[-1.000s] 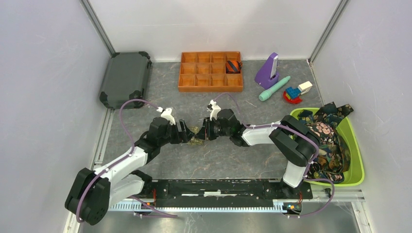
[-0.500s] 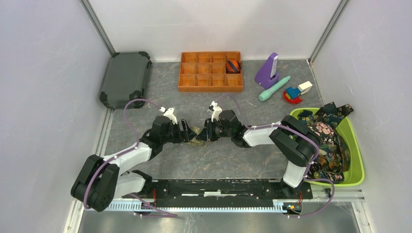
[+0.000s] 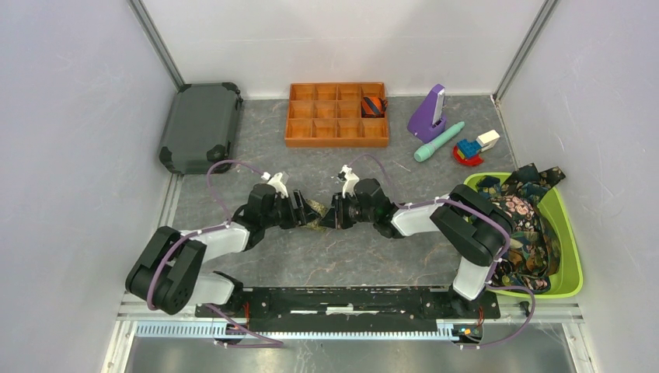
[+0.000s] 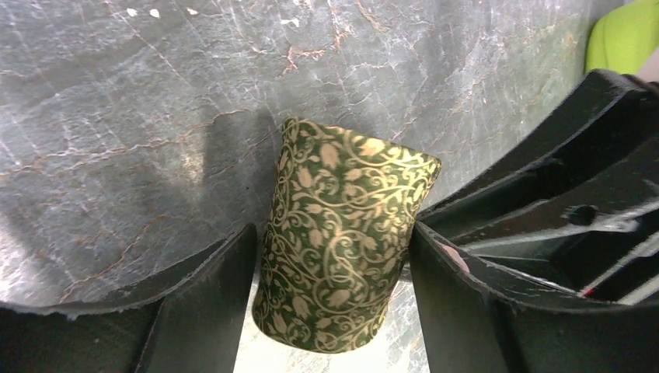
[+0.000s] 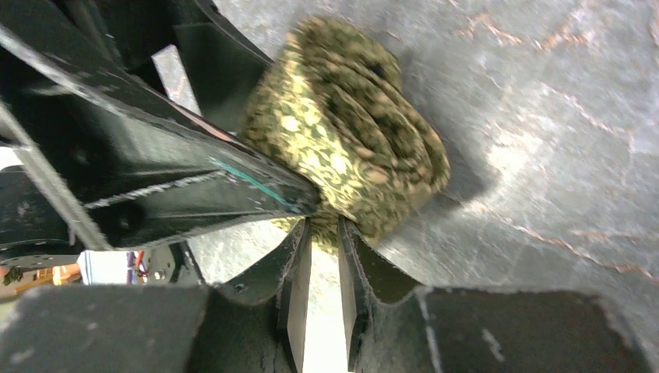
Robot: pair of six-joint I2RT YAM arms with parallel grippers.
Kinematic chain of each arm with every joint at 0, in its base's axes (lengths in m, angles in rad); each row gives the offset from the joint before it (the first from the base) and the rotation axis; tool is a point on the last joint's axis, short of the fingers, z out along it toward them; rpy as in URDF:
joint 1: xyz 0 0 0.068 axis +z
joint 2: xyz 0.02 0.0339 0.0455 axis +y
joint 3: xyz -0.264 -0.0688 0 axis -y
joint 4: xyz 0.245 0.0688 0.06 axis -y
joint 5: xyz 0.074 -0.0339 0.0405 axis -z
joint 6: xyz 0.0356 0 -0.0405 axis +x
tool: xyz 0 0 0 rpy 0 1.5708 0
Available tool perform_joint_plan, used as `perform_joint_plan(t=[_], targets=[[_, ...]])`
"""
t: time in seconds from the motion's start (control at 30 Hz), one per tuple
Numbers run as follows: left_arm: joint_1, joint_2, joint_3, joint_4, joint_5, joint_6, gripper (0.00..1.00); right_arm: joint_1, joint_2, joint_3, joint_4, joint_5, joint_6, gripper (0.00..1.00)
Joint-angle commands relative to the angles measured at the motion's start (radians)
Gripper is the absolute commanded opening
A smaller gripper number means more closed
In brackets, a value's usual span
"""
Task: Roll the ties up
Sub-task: Pick up the tie at the center of the board.
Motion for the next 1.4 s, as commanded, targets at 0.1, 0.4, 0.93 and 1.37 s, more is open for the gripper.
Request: perform_joint_plan(t=[0.1, 0.4, 0.93, 1.37], targets=[[0.002, 0.068, 0.017, 0.114, 0.060, -0.079, 0.75, -0.015, 0.031, -0.041, -0.036, 0.017, -0.035, 0.25], [0.002, 0.122, 0.037, 0.140, 0.057, -0.075, 0.68, -0.030, 0.026, -0.030, -0.042, 0.009, -0.043, 0.25], [-0.005, 0.189, 0.002, 0.273, 0.076, -0.133, 0.28, -0.052, 0.017, -0.005, -0.072, 0.005, -0.062, 0.25], [-0.004, 0.062, 0.024, 0.151, 0.009, -0.126, 0.11, -0.119, -0.287, -0.125, -0.269, 0.099, -0.214, 0.30]])
